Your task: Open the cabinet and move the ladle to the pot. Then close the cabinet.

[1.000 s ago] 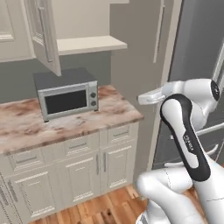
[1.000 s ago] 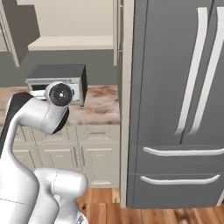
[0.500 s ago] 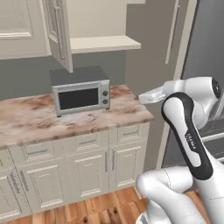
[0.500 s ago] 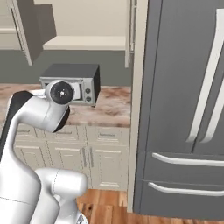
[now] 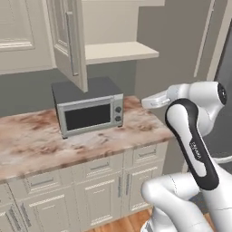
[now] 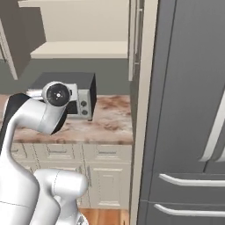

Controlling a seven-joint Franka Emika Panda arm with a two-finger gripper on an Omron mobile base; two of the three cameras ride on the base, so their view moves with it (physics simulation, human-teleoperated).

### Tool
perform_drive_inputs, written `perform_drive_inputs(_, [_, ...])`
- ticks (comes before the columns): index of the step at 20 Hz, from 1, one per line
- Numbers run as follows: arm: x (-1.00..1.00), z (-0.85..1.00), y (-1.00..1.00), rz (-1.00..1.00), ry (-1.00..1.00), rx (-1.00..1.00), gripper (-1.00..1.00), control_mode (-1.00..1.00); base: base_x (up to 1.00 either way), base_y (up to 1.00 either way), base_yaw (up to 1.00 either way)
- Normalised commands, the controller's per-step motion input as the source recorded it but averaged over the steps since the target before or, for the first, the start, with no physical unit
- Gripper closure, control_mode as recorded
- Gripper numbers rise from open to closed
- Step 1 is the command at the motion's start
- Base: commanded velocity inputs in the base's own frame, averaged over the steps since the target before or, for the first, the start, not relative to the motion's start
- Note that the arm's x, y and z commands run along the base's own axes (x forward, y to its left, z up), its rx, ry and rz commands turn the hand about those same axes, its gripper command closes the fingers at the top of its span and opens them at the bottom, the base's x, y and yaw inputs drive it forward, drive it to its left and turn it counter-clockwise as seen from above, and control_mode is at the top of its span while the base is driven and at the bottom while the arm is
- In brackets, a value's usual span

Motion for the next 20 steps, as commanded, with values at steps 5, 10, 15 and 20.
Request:
perform_drive_inputs(5, [0.00,0.00,0.00,0.00,0.00,0.00,-1.00,1.00,0.52,-0.29,0.00])
perform_drive_inputs(10, [0.00,0.00,0.00,0.00,0.00,0.00,-1.00,1.00,0.42,0.23,-0.01])
perform_drive_inputs(15, [0.00,0.00,0.00,0.00,0.00,0.00,-1.00,1.00,0.28,0.18,0.00])
perform_drive_inputs(20, [0.00,0.00,0.00,0.00,0.00,0.00,-1.00,1.00,0.28,0.00,0.07])
